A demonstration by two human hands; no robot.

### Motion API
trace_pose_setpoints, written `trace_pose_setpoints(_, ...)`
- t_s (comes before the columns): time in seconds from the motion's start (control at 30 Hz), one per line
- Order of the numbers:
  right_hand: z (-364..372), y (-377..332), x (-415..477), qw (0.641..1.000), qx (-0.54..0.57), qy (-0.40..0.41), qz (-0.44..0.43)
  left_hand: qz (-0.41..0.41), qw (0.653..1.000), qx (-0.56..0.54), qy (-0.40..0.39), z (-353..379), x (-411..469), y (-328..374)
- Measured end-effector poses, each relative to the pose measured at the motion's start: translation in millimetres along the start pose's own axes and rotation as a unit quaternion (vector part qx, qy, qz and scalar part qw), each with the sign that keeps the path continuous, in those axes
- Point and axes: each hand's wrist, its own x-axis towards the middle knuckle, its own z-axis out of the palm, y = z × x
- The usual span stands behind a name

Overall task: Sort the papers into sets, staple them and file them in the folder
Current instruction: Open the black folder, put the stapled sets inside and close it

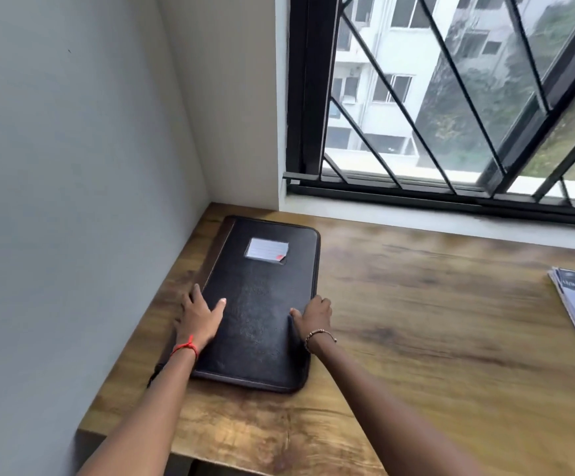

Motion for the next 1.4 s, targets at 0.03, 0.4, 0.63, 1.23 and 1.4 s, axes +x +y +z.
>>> trace_pose_setpoints(0.03,0.3,-1.8,1.2,0.999,0.021,0.002,0.026,0.0,1.0,-0.004,-0.005,-0.3,0.7,-1.1)
trace_pose_setpoints(0.4,-25.2,26.1,29.5,0.961,0.233,0.039,0.142,-0.028,0.998,-0.057,0.015,22.6,-10.9,21.0)
trace_pose_setpoints(0.63,-110.7,96.7,29.1,0.95,0.243,0.12,0.152,0.009,0.997,-0.068,-0.037,82.2,-62.6,95.8)
trace_pose_setpoints(1.23,-261.5,277.0,33.8,0.946,0.166,0.166,0.224,0.115,0.975,0.039,-0.185,202.9,-205.9,244.6)
trace_pose_setpoints(1.4,-268.7,280.4,20.7,0.973,0.011,0.113,0.202,0.144,0.972,0.096,-0.156,220.2,-220.1,252.3)
